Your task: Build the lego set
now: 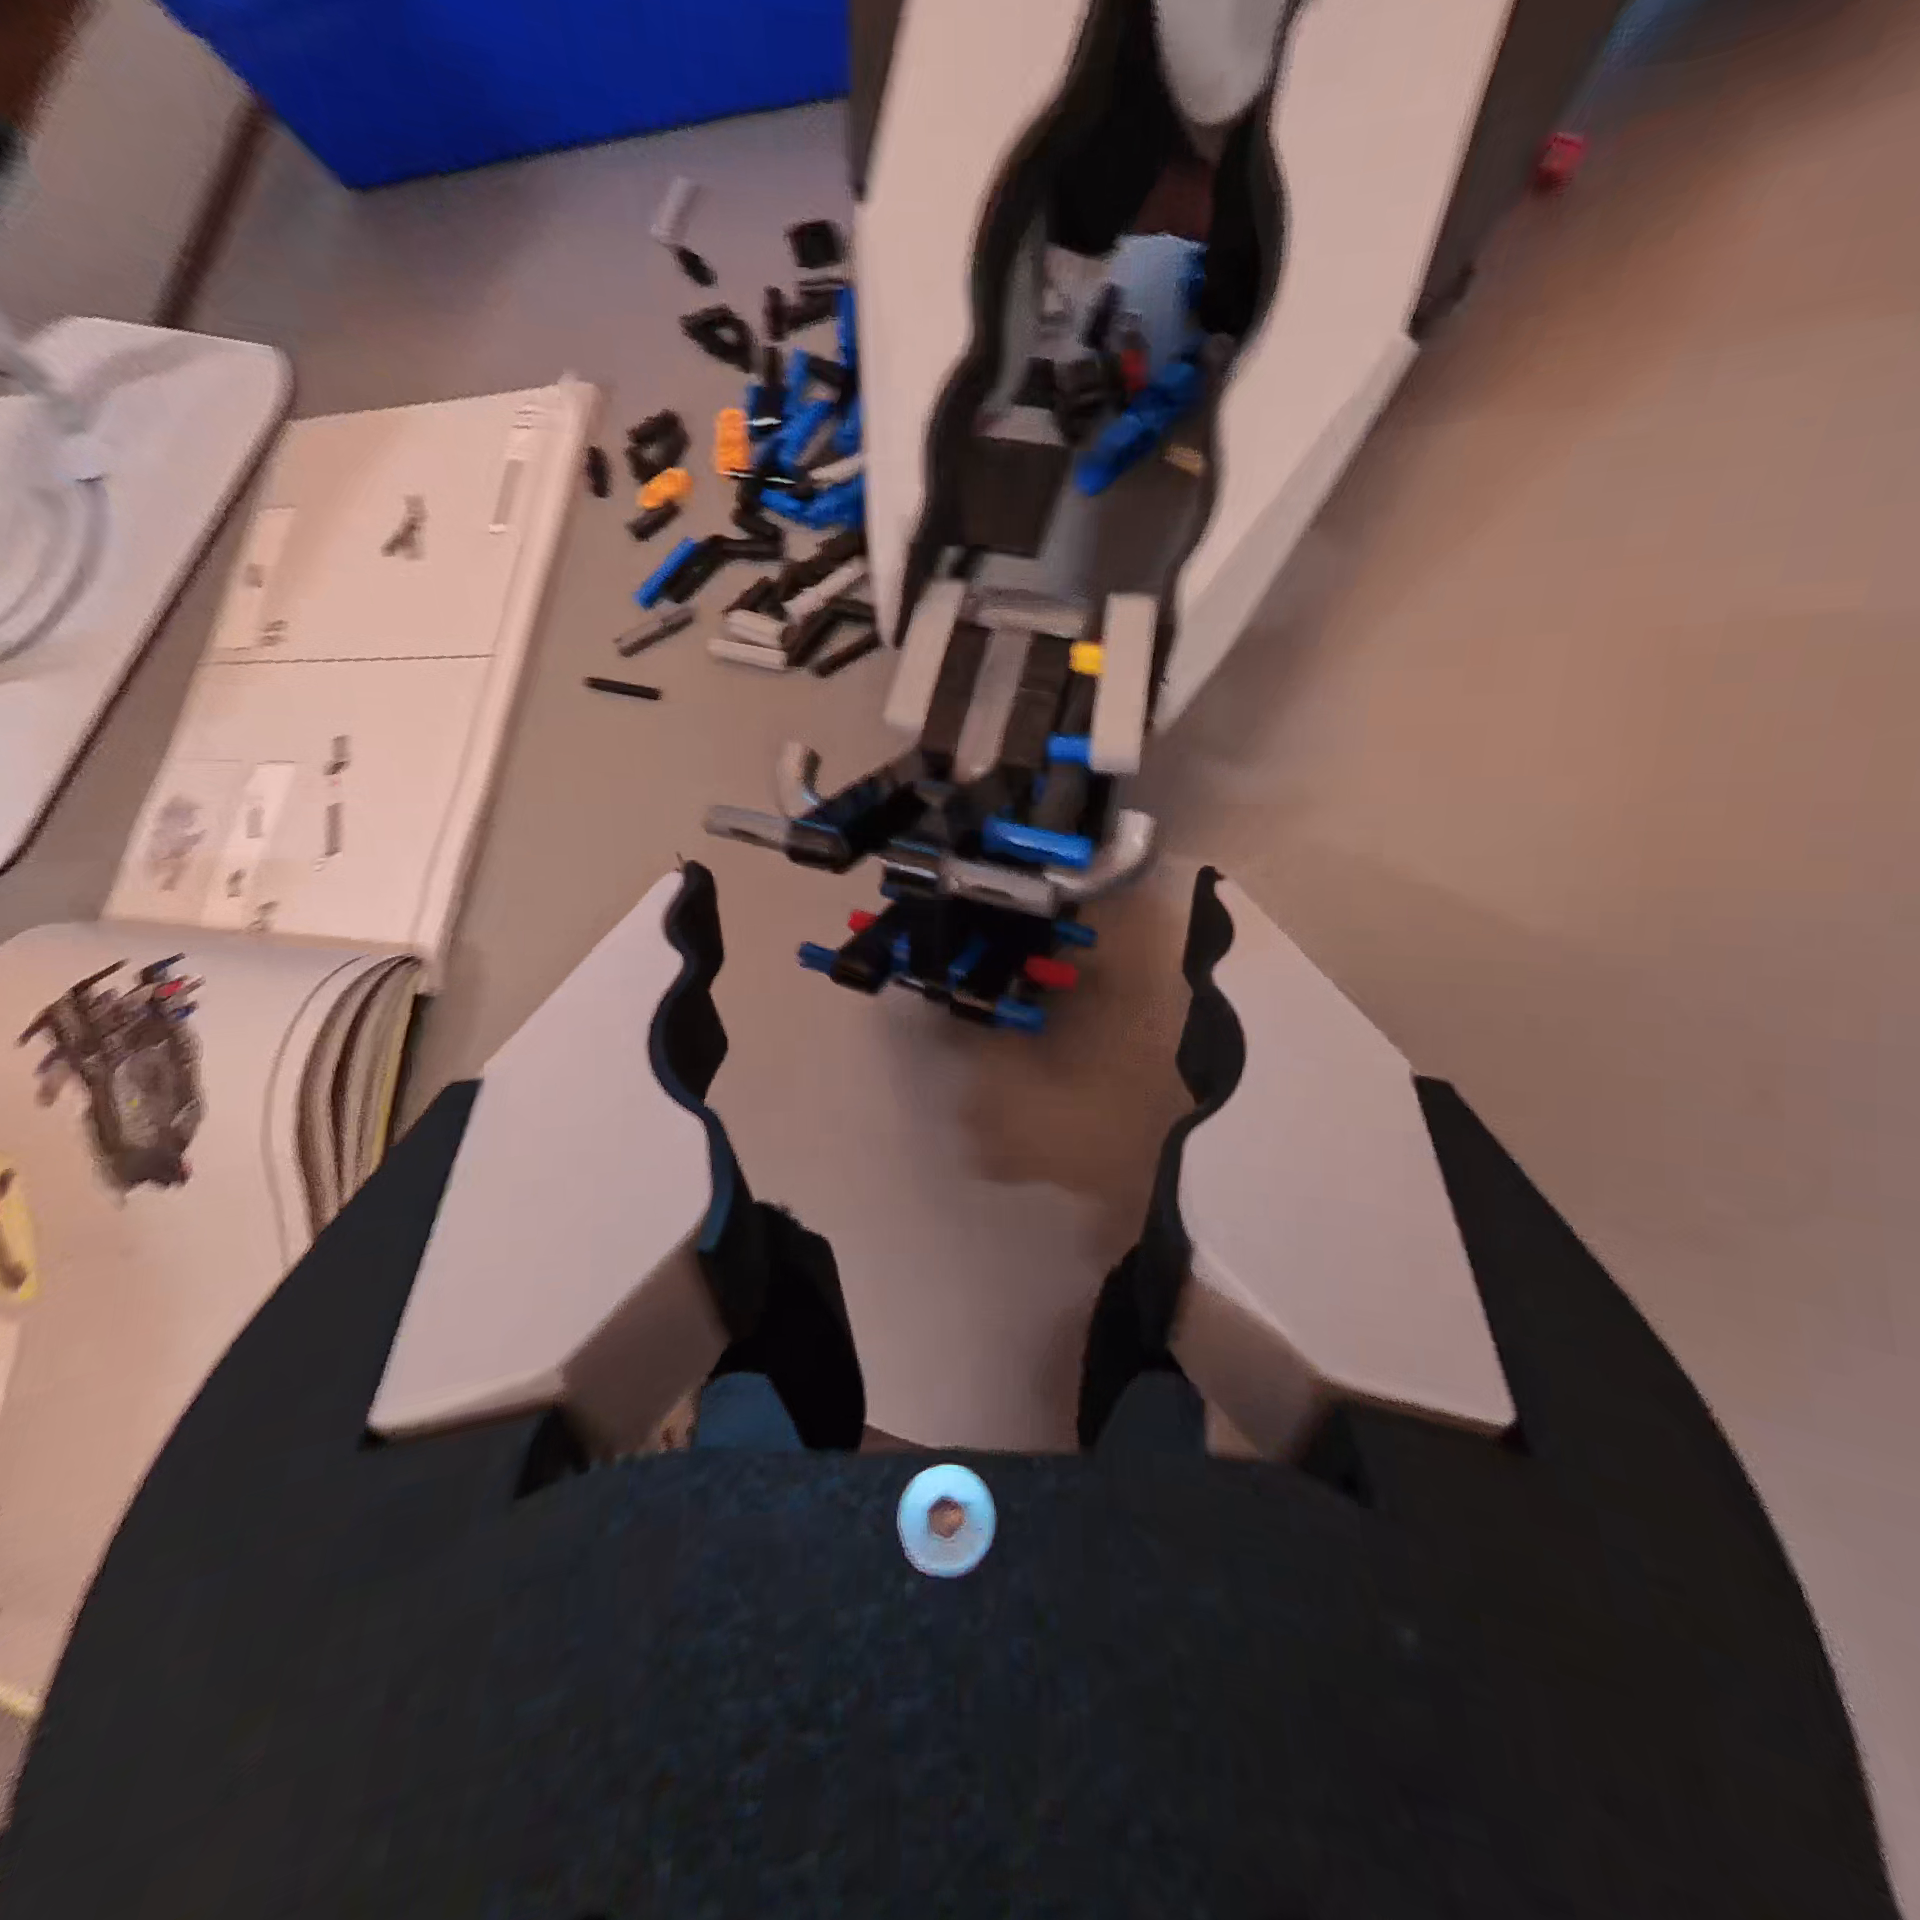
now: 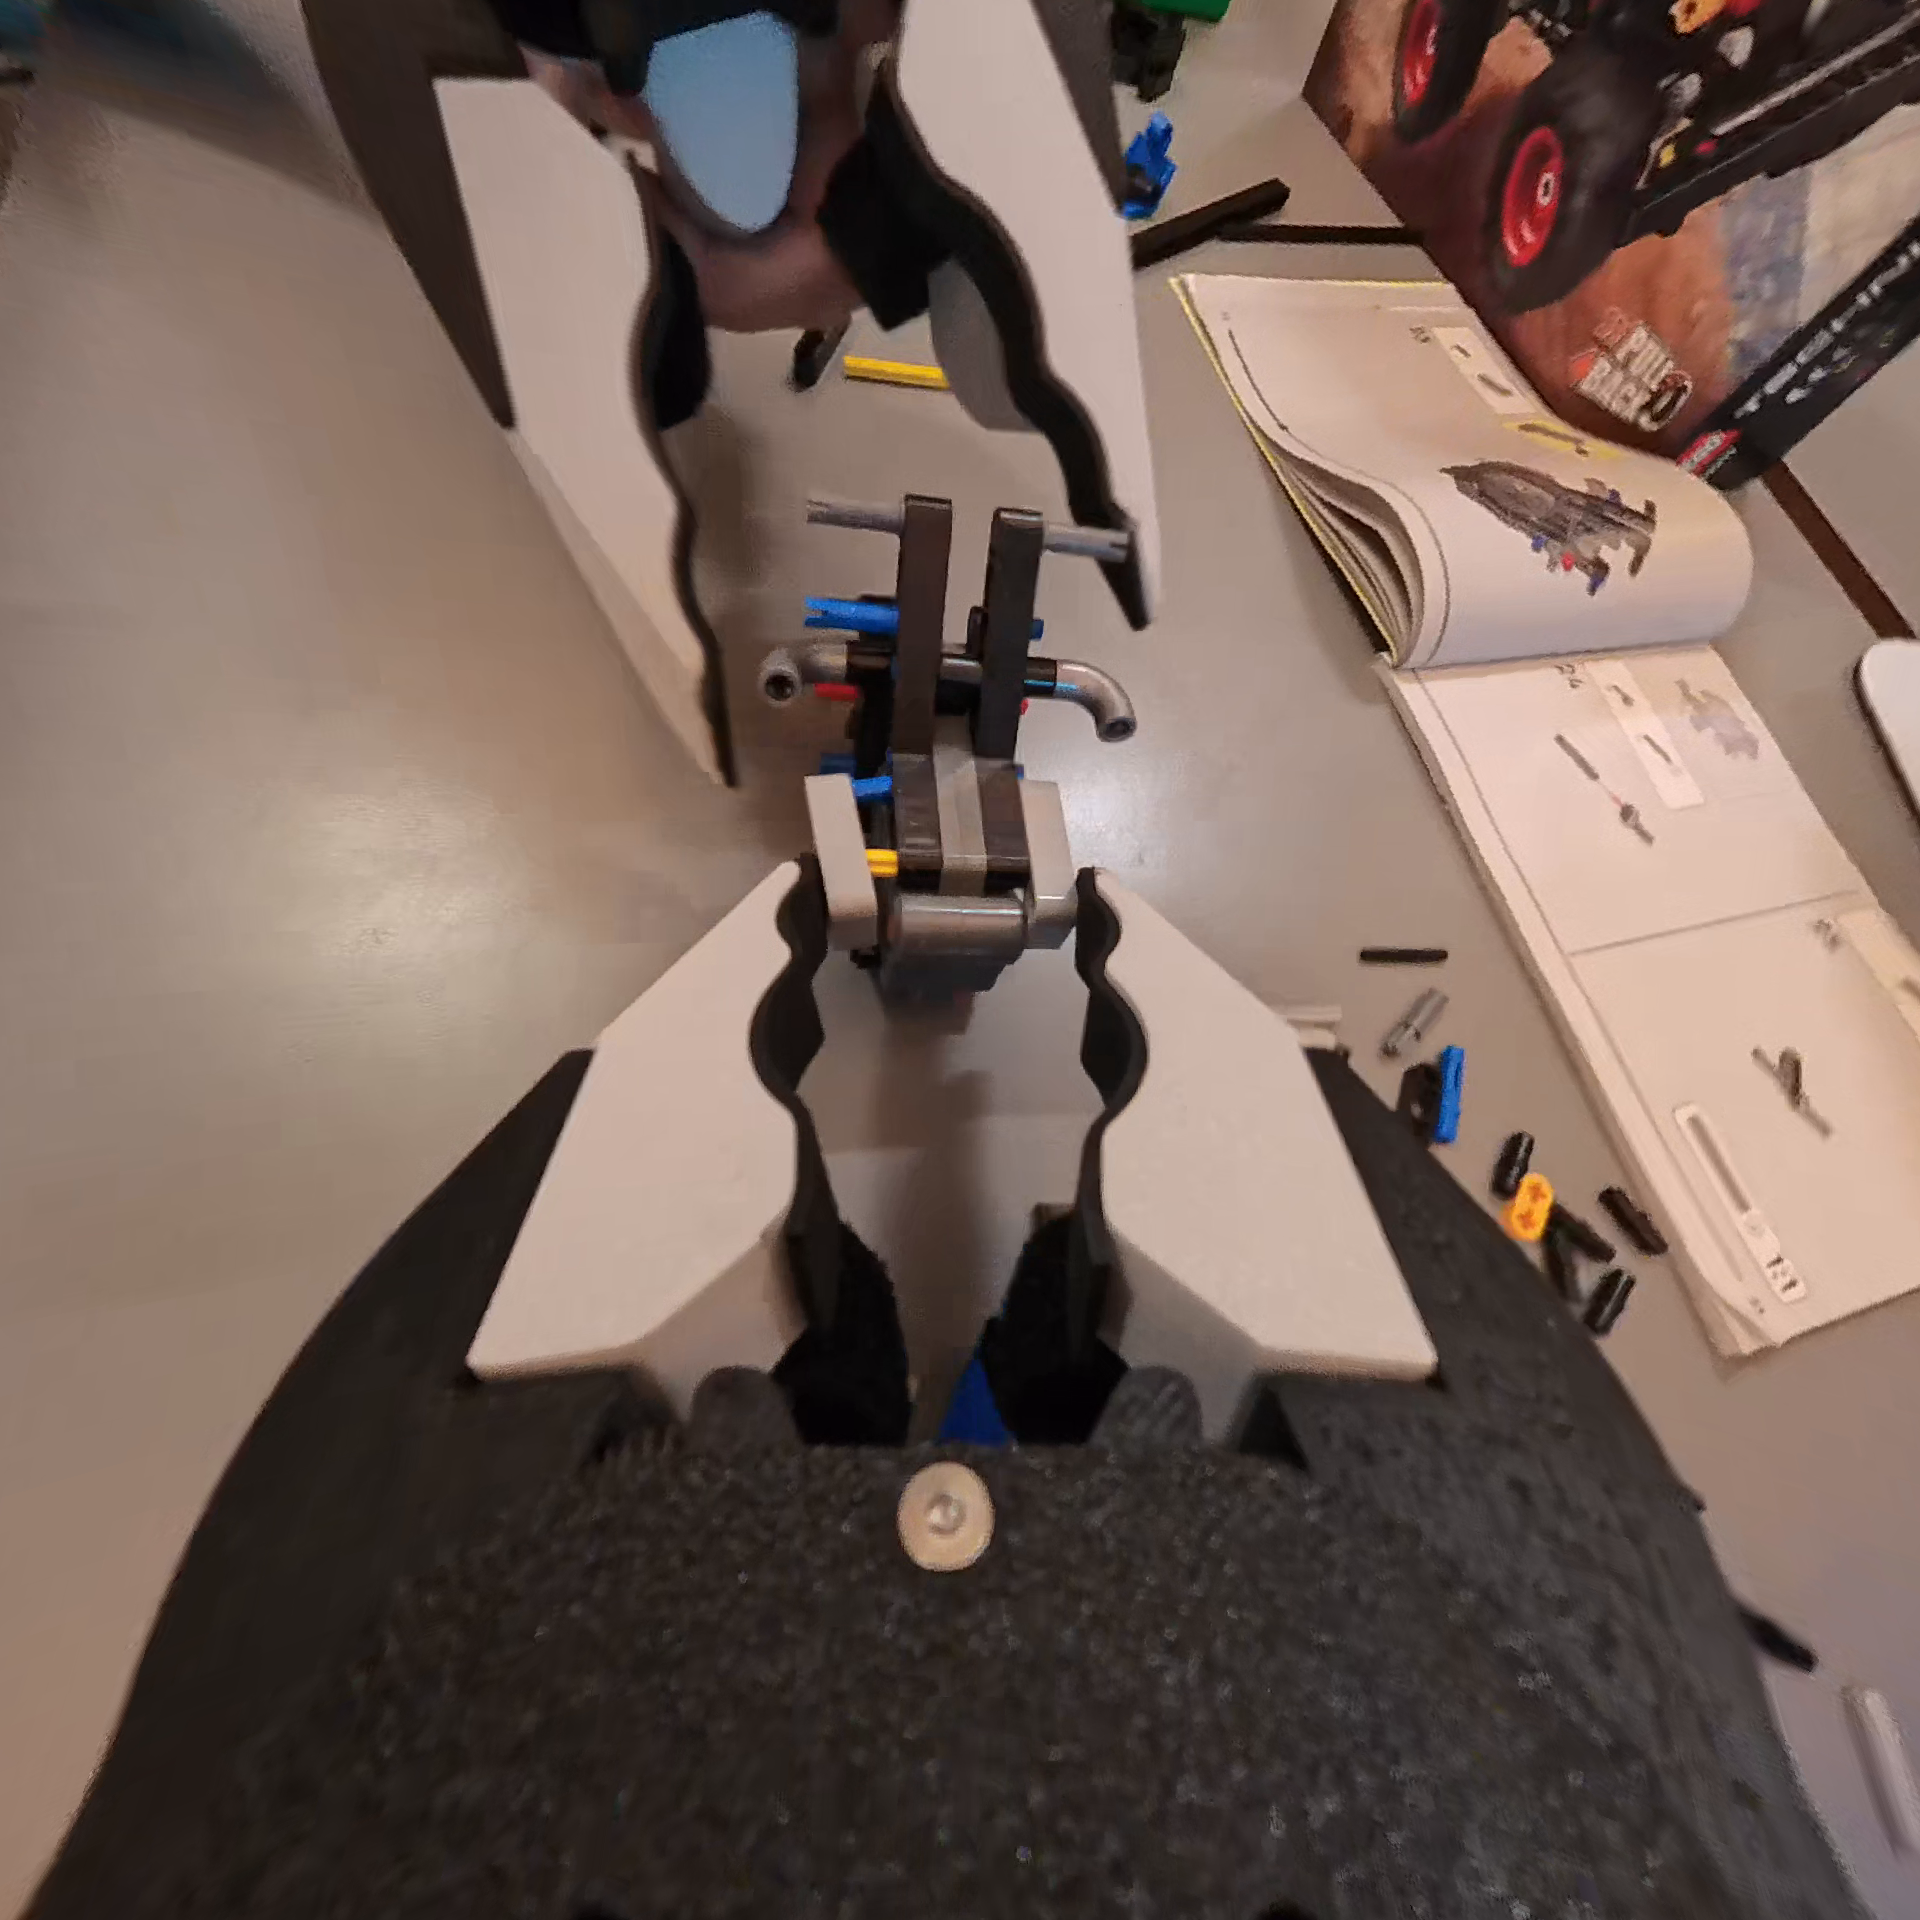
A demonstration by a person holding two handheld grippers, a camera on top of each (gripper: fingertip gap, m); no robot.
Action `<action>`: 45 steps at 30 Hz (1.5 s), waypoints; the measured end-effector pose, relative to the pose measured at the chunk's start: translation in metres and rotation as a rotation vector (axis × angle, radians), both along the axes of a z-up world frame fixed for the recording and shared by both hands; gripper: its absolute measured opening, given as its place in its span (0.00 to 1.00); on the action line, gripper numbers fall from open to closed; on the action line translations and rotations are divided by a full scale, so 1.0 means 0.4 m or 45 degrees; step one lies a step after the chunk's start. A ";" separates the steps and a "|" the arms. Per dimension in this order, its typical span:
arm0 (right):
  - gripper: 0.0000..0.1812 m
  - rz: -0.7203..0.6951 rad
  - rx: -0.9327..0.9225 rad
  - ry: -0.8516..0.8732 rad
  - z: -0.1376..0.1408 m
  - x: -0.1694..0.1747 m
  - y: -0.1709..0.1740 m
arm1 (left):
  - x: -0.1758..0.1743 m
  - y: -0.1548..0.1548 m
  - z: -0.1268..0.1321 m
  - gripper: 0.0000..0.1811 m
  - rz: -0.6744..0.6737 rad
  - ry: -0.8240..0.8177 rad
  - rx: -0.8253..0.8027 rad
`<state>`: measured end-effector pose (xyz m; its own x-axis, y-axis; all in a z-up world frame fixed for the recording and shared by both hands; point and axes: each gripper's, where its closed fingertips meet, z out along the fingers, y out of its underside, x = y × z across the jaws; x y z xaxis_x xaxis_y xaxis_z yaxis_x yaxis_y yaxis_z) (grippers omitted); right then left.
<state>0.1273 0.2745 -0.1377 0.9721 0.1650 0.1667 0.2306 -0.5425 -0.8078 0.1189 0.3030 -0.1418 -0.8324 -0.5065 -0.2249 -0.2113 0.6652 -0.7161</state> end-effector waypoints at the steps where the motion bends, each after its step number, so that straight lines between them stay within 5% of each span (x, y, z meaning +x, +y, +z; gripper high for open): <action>1: 0.26 0.024 -0.013 -0.027 0.000 0.001 0.010 | 0.006 0.003 0.002 0.48 0.034 -0.025 -0.024; 9: 0.26 0.122 0.007 -0.011 0.000 -0.008 0.067 | 0.012 0.015 -0.006 0.41 0.136 0.040 -0.315; 20: 0.26 0.054 -0.009 -0.157 -0.028 -0.017 0.069 | 0.007 0.012 0.013 0.40 0.127 -0.083 -0.313; 31: 0.25 0.025 0.008 0.025 -0.014 -0.013 0.073 | -0.002 0.031 -0.018 0.44 0.093 -0.031 -0.230; 38: 0.25 -0.031 0.013 0.115 -0.009 -0.014 0.085 | 0.010 0.046 -0.023 0.32 0.182 0.063 -0.281; 45: 0.25 -0.056 0.030 0.159 -0.009 -0.009 0.088 | 0.002 0.035 -0.018 0.41 0.163 0.115 -0.339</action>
